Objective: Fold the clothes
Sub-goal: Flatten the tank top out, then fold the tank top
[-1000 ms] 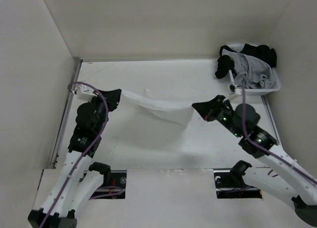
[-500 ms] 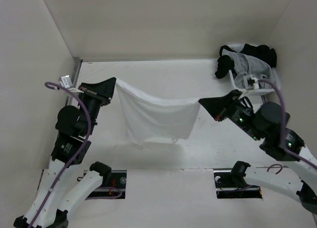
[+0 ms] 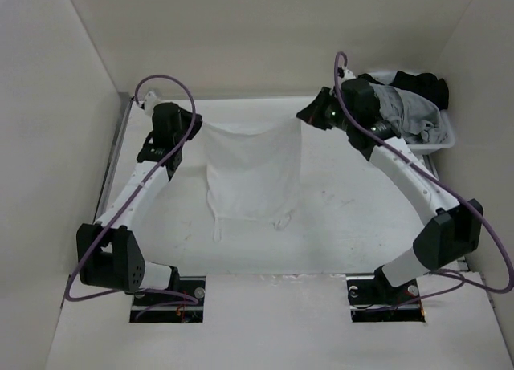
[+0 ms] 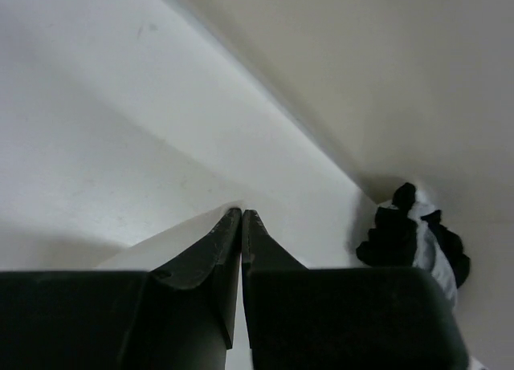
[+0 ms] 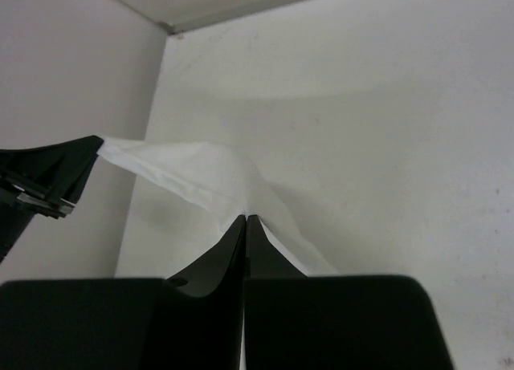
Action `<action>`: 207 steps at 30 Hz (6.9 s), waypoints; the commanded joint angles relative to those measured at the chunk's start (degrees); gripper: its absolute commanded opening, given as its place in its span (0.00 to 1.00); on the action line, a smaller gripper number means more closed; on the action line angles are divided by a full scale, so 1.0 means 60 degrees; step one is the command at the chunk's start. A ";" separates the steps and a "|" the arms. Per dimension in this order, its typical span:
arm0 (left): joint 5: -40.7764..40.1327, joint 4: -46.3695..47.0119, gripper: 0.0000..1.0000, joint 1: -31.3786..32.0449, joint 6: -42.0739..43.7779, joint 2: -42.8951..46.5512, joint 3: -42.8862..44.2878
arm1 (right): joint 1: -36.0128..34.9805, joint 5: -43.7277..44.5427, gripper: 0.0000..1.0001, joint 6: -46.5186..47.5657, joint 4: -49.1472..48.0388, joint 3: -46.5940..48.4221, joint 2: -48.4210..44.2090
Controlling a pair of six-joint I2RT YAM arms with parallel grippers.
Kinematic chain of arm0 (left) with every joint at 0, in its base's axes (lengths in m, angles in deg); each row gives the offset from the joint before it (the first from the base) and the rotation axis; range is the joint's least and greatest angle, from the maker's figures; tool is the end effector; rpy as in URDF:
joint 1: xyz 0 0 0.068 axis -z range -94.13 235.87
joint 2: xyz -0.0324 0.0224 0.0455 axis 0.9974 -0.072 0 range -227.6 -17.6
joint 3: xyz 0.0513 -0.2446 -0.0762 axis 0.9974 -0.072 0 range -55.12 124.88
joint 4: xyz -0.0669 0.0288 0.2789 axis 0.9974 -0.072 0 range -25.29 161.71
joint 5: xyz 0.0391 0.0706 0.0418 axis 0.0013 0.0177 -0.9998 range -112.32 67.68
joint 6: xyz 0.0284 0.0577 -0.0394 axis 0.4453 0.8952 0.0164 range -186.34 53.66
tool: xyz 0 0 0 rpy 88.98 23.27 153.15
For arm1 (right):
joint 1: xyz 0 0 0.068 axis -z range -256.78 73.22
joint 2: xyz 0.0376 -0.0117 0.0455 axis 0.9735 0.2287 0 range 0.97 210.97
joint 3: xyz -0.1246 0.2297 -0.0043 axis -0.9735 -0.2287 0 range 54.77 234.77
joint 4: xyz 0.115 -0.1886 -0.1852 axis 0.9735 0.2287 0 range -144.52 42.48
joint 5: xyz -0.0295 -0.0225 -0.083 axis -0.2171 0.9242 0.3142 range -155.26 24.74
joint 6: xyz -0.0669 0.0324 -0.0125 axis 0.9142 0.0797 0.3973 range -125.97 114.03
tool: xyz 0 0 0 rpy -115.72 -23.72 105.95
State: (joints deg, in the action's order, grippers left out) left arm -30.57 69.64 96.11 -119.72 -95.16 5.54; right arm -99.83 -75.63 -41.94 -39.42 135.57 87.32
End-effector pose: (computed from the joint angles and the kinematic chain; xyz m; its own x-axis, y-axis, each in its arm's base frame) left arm 0.3700 -0.0575 0.2931 -0.2247 -0.7666 -0.6016 -0.2314 0.6417 -0.7312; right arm 0.3724 0.1710 0.3502 -0.5797 0.3811 -0.7202 -0.2467 0.7603 0.6009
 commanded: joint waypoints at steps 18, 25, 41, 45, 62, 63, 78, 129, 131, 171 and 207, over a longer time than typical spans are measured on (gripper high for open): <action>0.0496 0.2745 0.03 0.0410 -0.0345 0.2100 -0.3938 | 0.0246 -0.0396 0.00 -0.0714 -0.3244 -0.4963 -0.2554; 0.0731 0.2135 0.02 0.0526 -0.0448 0.4089 -0.6885 | -0.0719 0.0086 0.00 -0.1388 -0.4859 -0.8759 -0.3095; -0.0441 -0.2723 0.03 0.1524 -0.0845 0.8904 -0.6567 | -0.4006 0.1950 0.00 -0.1699 -0.1430 -0.8416 -0.6631; -0.0310 -0.0189 0.03 0.1055 -0.0946 0.6459 -0.5515 | -0.2454 0.1145 0.00 -0.0731 -0.2221 -0.6980 -0.4815; -0.0793 0.3083 0.04 0.0117 -0.0888 -0.3197 0.0667 | 0.1636 -0.1538 0.00 -0.1183 -0.4039 -0.1077 0.2421; -0.0793 0.3098 0.05 0.0044 -0.0859 -0.3578 0.1019 | 0.1695 -0.1538 0.02 -0.1256 -0.4039 -0.0653 0.2860; -0.0910 0.4797 0.35 0.0292 -0.0770 -0.1519 -0.4217 | 0.1097 0.0453 0.12 -0.1066 -0.5165 -0.3748 0.1814; 0.1712 0.2403 0.00 0.0029 -0.1123 0.3483 -0.5921 | -0.0323 0.0804 0.00 -0.1258 -0.4486 -0.8558 -0.4259; 0.1741 0.0719 0.00 0.0116 -0.0816 0.5242 -0.5645 | -0.0880 0.1126 0.00 -0.1067 -0.2700 -0.8530 -0.6266; 0.1477 0.4138 0.01 -0.0162 -0.1371 0.0443 -0.5332 | 0.1023 -0.0396 0.00 -0.1183 -0.4771 -0.7222 -0.1819; 0.1111 0.3010 0.24 0.0234 -0.0448 0.4973 -0.8119 | -0.0635 0.0777 0.48 -0.2091 -0.5121 -1.0141 -0.3378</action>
State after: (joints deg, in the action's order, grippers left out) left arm -22.46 87.30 96.44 -124.16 -64.87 -45.69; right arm -106.01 -67.94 -55.73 -62.26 72.07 63.61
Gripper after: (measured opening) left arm 0.239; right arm 0.480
